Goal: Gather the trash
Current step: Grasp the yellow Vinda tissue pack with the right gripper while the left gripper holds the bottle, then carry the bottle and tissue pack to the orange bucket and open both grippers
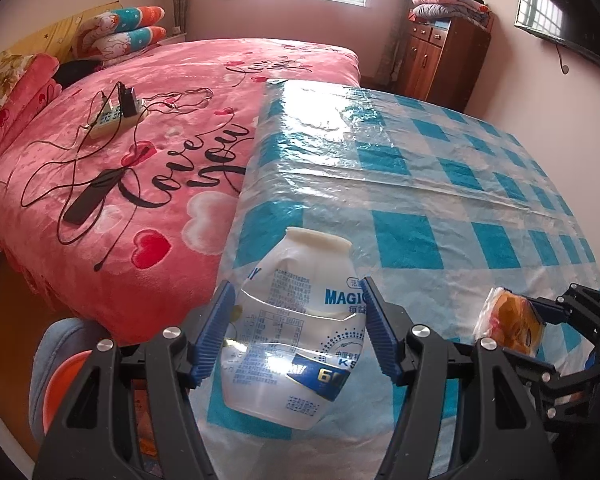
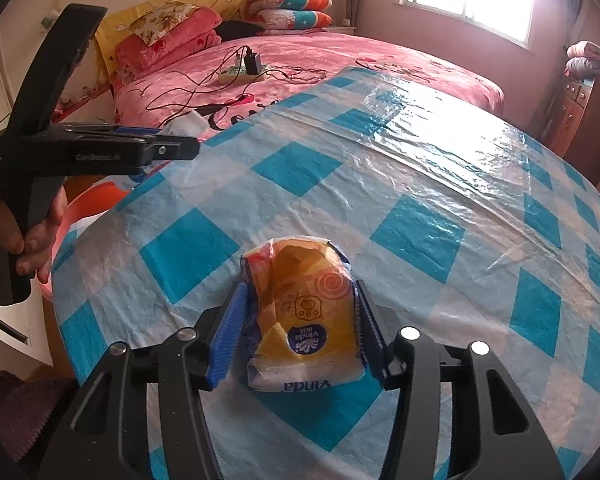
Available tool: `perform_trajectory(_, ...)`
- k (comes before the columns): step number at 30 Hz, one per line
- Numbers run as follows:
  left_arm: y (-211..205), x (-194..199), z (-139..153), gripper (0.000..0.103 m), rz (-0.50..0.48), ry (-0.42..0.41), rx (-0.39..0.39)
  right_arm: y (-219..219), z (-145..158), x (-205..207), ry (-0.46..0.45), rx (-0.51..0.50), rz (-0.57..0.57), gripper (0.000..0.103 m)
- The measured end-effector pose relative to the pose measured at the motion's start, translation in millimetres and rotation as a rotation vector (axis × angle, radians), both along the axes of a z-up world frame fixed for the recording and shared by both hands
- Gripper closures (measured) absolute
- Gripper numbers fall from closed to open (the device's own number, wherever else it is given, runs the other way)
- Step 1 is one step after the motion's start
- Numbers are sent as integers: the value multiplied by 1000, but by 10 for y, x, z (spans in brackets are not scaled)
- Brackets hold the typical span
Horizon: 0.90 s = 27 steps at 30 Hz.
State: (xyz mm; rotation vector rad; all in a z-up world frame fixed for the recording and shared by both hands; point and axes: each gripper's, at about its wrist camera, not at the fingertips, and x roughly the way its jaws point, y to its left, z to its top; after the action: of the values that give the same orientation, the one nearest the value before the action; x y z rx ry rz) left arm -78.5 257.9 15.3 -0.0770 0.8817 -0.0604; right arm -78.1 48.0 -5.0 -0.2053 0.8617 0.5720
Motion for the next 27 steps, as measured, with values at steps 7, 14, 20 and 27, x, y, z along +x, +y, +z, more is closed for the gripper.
perform_trajectory(7,93,-114,24,39,6,-14,-22,1,25,-51,-21,-4,-15,56)
perform_trajectory(14,197,-229,67,39,14,-29,-25,-13,52,-81,-25,7,-41,62)
perform_trajectory(20,249,-318,83,39,19,-38,-26,-25,74,-93,-25,7,-60,66)
perform_trajectory(27,311,-392,106,39,29,-48,-47,-107,106,-76,-4,36,-95,76)
